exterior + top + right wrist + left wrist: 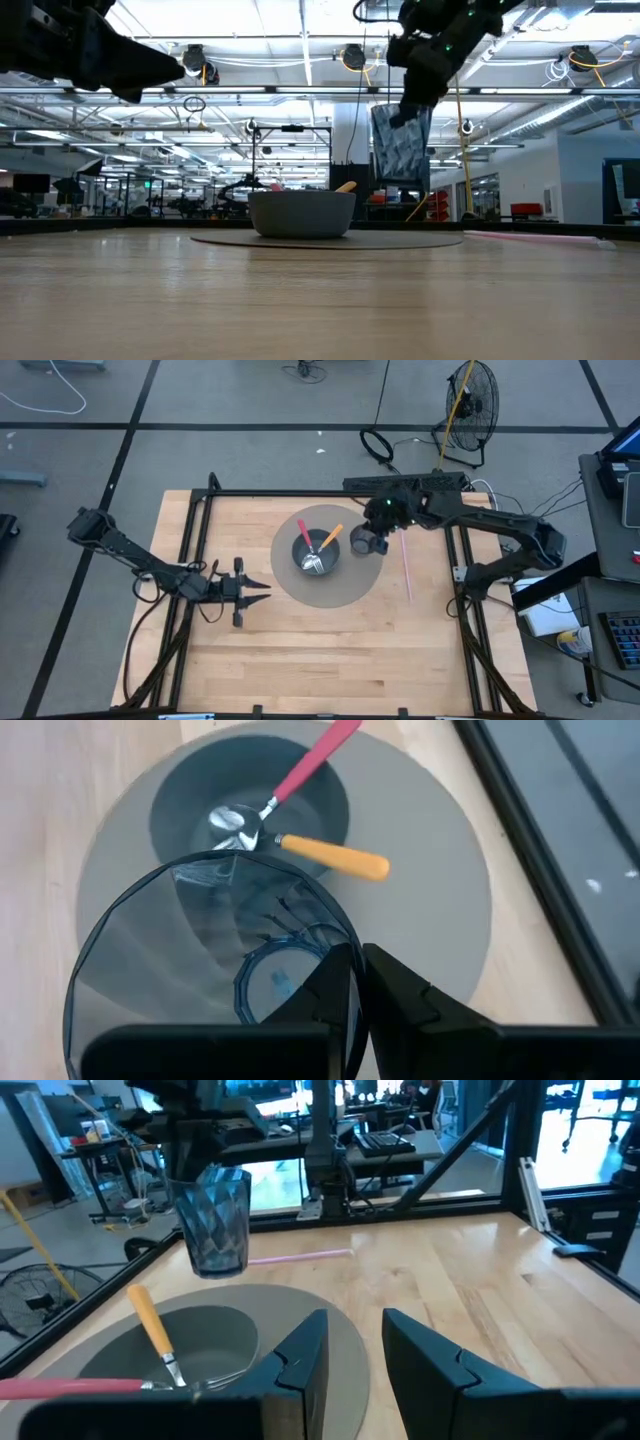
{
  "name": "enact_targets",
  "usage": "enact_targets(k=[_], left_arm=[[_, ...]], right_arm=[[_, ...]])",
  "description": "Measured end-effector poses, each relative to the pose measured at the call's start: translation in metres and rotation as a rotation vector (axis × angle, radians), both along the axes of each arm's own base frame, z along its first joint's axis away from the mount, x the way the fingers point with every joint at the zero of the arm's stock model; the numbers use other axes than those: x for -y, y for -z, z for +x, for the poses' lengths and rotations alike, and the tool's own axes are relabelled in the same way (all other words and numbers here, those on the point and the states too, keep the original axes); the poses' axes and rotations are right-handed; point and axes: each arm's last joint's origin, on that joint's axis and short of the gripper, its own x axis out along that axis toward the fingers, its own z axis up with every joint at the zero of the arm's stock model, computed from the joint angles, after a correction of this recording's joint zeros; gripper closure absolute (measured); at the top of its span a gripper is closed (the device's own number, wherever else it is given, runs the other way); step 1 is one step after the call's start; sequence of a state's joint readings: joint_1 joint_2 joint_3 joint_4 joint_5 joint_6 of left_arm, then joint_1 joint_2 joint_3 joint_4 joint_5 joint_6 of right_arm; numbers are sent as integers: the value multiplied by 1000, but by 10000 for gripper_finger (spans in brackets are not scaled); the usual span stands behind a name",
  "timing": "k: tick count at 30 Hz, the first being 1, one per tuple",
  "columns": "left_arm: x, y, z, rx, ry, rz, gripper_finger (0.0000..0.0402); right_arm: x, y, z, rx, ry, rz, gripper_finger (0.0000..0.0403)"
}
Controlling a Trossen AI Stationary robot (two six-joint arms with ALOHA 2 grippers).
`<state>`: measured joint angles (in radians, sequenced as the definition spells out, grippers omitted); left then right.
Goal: Pick & Place Utensil
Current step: Move the dark blue cup to the dark blue bowl on the gray placemat
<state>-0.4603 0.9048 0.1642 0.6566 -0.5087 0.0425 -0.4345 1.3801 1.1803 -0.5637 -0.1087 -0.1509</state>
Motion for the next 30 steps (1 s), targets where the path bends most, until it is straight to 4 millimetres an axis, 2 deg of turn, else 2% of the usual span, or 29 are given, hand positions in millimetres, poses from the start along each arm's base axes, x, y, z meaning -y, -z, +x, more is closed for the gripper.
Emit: enact_targets(k=[11, 30], left_arm=[[-3, 0, 1, 2, -15, -37, 298], [-3, 0, 1, 0, -16, -54, 298]], right_arm=[[14, 25, 11, -76, -4, 45, 389], [24, 22, 7, -26, 8, 71, 389]])
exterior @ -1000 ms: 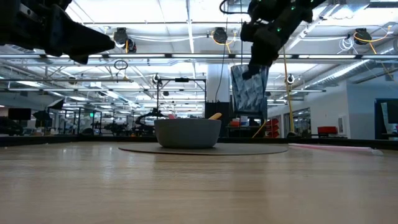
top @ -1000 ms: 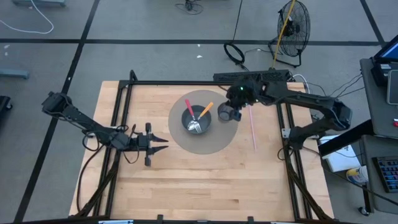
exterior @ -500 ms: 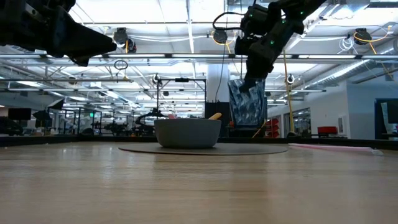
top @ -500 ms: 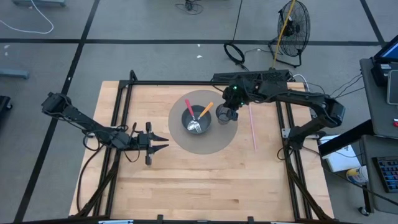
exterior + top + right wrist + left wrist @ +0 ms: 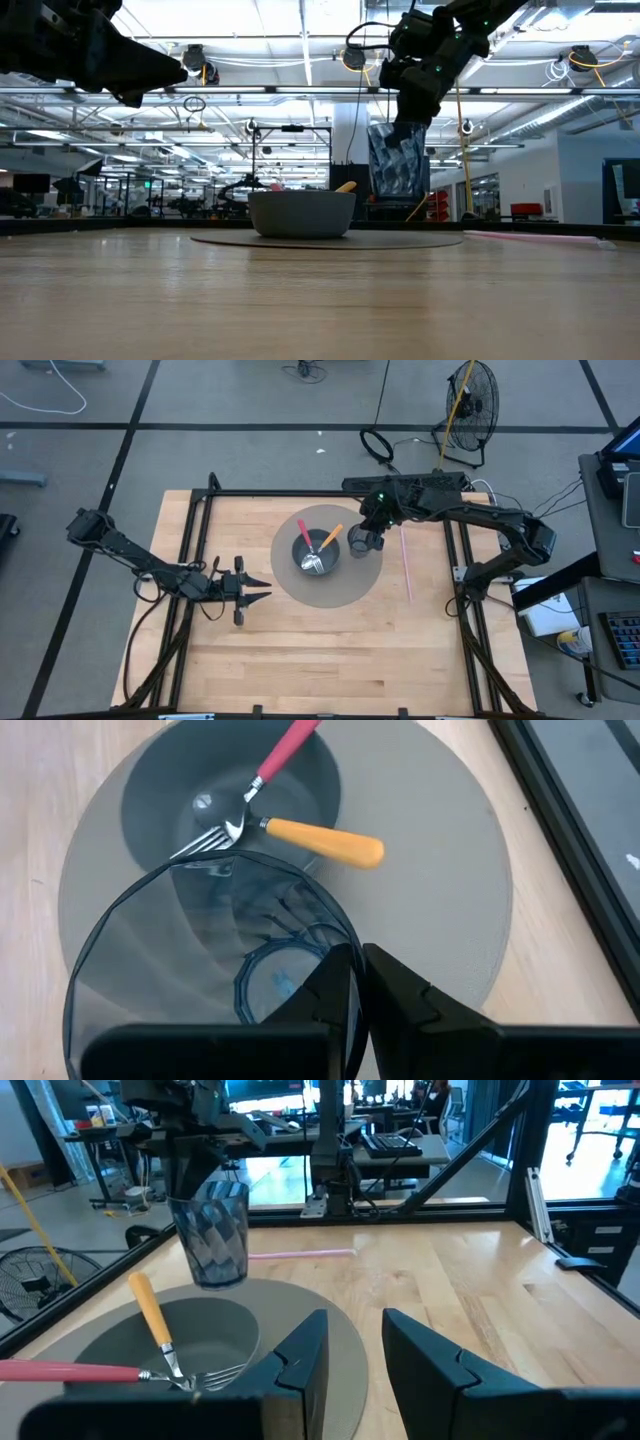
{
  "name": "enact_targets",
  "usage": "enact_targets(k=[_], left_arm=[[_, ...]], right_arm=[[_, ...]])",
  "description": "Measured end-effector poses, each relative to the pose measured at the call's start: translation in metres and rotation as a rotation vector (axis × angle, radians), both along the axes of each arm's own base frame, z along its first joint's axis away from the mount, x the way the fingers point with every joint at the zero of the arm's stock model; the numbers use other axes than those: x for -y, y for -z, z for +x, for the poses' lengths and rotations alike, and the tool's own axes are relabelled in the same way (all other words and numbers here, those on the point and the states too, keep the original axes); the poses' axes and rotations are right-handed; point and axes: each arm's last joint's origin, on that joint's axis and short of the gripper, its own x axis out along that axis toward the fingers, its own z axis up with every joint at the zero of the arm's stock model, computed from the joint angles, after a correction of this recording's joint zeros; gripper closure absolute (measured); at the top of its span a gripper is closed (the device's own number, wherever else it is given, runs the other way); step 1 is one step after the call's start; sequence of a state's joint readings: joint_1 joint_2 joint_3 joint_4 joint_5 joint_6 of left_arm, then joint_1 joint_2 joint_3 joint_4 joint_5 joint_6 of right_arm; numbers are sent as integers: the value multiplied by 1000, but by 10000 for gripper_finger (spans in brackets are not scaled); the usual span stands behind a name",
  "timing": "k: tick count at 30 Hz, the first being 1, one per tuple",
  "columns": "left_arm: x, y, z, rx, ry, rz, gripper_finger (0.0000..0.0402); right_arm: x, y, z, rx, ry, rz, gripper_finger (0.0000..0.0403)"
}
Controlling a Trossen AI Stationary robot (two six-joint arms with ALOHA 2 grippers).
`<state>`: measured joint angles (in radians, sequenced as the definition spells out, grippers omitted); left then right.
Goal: Pick & Place Utensil
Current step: Move the dark blue cup to the dark blue bowl on the gray placemat
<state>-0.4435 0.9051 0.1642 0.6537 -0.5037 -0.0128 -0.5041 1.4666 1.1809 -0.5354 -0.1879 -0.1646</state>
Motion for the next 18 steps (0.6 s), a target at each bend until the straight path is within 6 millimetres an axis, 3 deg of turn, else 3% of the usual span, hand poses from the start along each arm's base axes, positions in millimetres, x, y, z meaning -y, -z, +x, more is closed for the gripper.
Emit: enact_targets(k=[9, 18], left_arm=[[0, 0, 0, 1, 0, -10, 298], [0, 0, 0, 2, 5, -24, 298]], right_arm=[[-2, 1, 1, 7, 8, 11, 389], [-3, 21, -1, 16, 30, 27, 389]])
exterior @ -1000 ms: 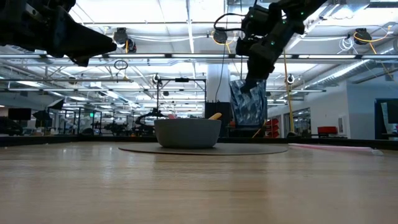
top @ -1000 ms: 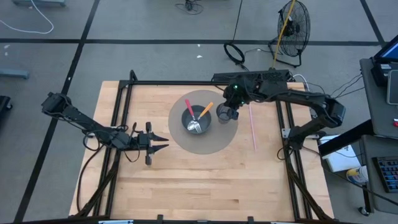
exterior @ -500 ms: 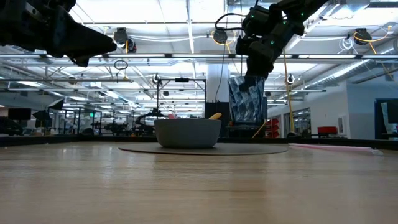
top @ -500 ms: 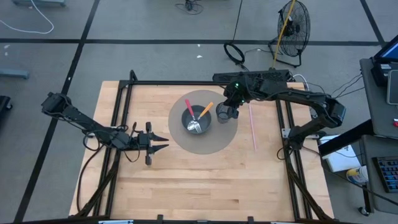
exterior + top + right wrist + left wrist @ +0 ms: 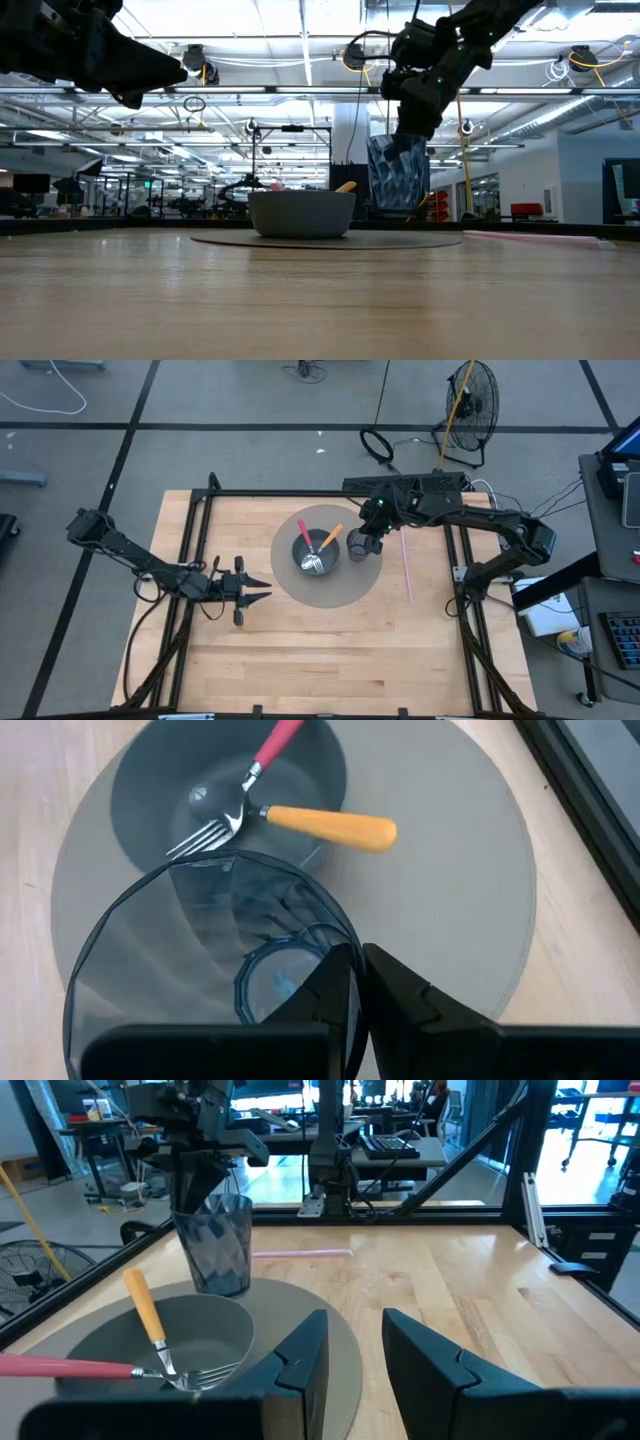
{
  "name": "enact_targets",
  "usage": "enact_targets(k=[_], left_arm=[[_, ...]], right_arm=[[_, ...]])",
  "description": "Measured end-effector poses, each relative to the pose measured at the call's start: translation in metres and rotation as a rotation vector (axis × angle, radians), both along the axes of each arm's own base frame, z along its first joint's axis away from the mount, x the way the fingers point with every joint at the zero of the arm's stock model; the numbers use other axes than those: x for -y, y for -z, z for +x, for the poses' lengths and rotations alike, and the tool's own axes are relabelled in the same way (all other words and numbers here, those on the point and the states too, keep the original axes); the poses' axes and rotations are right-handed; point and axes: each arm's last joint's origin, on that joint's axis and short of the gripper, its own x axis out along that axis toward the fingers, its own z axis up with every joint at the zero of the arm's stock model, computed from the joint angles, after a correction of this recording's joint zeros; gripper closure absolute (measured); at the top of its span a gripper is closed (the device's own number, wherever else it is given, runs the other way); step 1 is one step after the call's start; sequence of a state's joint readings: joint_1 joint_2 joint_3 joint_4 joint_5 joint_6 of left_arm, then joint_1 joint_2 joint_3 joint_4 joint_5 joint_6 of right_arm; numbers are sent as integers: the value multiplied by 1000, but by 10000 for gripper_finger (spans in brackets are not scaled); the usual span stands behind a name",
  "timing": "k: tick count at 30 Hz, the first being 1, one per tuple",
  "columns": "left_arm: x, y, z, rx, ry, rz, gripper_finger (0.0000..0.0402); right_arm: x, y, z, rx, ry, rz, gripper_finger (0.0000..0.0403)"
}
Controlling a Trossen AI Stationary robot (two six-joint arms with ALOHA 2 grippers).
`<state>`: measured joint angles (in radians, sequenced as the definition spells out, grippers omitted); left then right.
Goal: Pick & Place Utensil
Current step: Move the dark blue cup to the dark blue bowl on the gray placemat
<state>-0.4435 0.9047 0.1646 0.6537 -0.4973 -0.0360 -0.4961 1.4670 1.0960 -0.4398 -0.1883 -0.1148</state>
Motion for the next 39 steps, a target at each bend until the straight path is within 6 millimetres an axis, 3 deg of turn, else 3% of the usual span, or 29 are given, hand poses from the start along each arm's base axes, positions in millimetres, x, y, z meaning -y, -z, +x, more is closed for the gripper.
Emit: enact_targets(k=[11, 23, 39], left_arm=[[0, 0, 0, 2, -1, -15, 298], [0, 0, 0, 2, -2, -19, 298], [0, 0, 0, 1, -1, -5, 298]], right_arm=[[4, -4, 3, 63, 23, -16, 389], [8, 15, 10, 2, 32, 21, 389], [9, 16, 10, -1, 38, 27, 389]])
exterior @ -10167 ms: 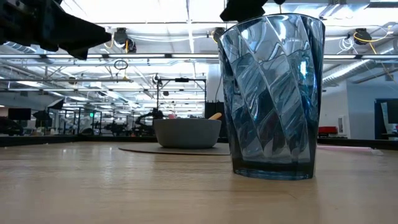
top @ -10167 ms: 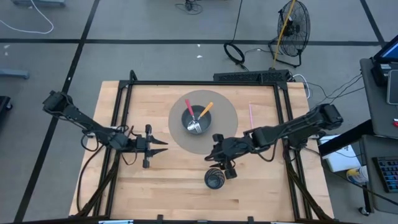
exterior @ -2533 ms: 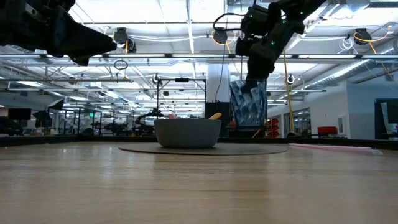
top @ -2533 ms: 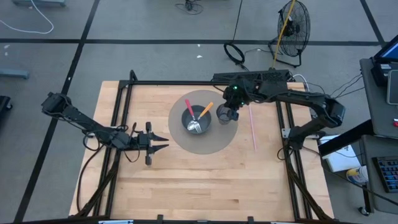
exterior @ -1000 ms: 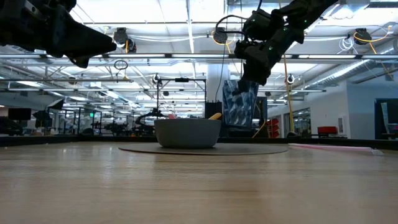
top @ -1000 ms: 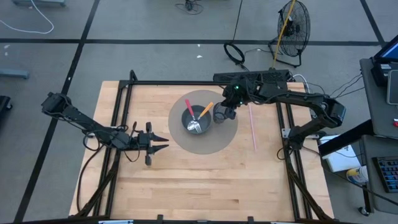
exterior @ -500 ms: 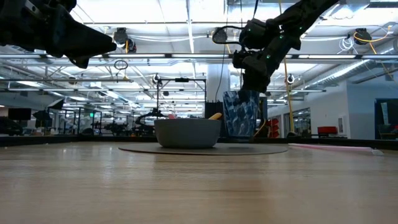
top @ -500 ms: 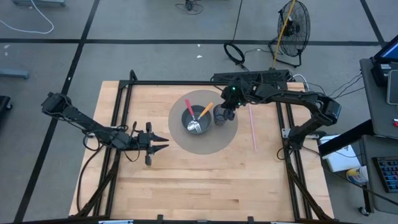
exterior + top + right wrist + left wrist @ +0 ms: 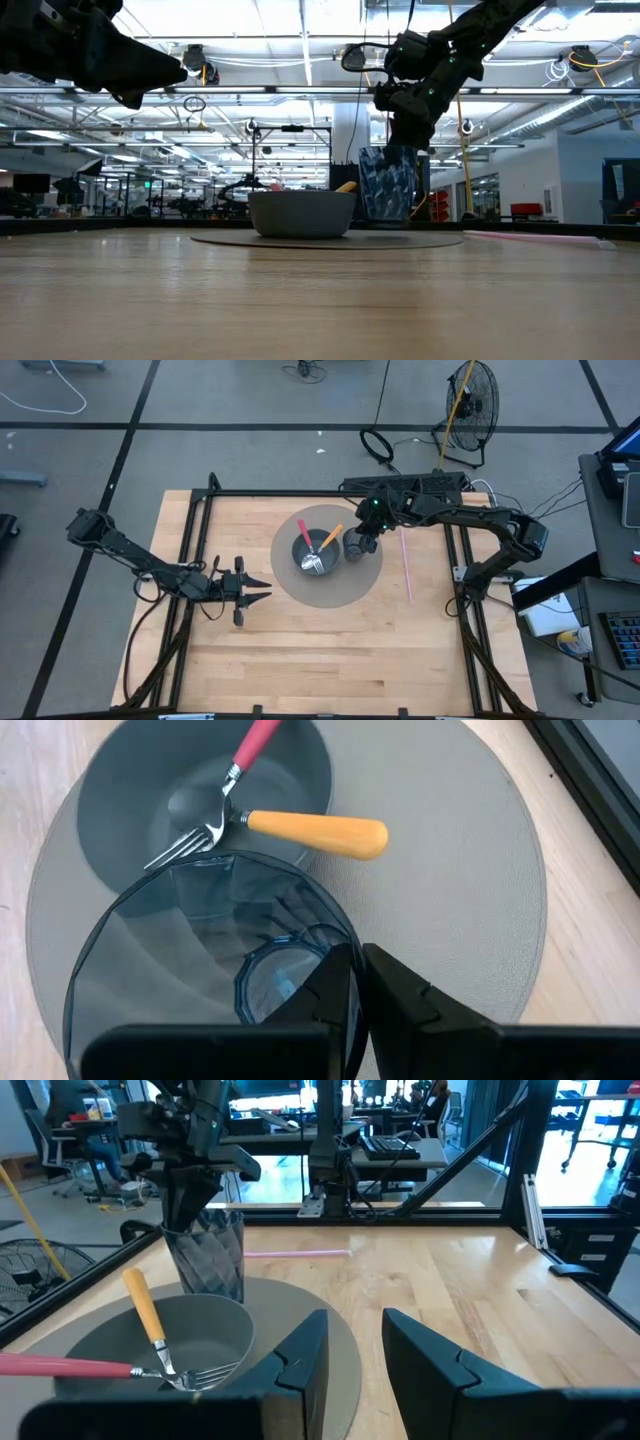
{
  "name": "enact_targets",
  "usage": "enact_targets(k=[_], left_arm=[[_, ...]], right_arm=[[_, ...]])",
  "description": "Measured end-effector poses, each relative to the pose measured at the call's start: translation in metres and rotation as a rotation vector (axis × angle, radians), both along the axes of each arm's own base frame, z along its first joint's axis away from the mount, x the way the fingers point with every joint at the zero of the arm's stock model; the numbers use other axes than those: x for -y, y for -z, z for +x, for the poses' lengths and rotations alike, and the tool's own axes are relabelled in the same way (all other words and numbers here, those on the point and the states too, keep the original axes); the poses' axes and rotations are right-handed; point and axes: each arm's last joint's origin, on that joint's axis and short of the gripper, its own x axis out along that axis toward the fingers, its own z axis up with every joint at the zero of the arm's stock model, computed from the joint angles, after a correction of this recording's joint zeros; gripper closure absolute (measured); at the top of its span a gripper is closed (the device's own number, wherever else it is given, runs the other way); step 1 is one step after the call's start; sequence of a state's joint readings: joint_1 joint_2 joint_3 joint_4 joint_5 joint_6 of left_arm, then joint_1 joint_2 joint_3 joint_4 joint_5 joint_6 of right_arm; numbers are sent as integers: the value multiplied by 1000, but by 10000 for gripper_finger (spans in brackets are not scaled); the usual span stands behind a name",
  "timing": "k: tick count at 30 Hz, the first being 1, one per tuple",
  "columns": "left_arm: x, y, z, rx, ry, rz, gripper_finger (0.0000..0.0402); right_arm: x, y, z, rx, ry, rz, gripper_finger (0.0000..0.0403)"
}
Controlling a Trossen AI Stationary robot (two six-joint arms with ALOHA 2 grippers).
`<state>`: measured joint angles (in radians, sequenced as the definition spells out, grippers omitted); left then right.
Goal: Pick & Place Utensil
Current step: Move the dark blue cup to the dark blue bowl on the gray placemat
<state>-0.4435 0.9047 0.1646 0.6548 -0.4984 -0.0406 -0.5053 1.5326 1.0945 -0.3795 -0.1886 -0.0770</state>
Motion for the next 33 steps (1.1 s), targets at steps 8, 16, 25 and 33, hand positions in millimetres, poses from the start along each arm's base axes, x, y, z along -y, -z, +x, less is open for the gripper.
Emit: enact_targets(k=[8, 16, 25, 33], left_arm=[[0, 0, 0, 0, -1, -12, 298], [0, 0, 0, 0, -1, -14, 298], [0, 1, 0, -5, -1, -12, 298], [0, 1, 0, -8, -1, -6, 298]], right_arm=[[0, 0, 0, 0, 27, 25, 389], [1, 6, 2, -11, 45, 45, 389], [4, 17, 7, -39, 53, 66, 389], [6, 18, 6, -36, 58, 69, 388]])
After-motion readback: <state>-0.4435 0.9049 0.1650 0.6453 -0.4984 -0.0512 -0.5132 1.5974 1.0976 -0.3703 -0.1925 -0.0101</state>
